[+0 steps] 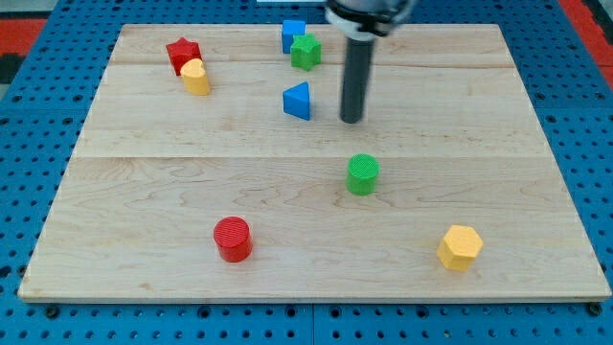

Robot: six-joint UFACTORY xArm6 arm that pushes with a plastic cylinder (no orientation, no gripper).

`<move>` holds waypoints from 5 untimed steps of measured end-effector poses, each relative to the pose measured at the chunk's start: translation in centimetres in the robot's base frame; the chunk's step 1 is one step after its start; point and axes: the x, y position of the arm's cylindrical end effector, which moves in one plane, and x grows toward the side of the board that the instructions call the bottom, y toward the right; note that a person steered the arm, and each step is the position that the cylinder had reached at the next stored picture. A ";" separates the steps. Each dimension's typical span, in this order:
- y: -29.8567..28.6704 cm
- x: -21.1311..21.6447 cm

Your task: Push the blue triangle into the green star and the blue cube

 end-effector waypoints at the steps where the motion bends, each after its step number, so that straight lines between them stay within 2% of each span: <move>1: -6.8 -2.0; 2: -4.5 -0.8; 3: -10.4 0.1; 5: -9.7 -7.1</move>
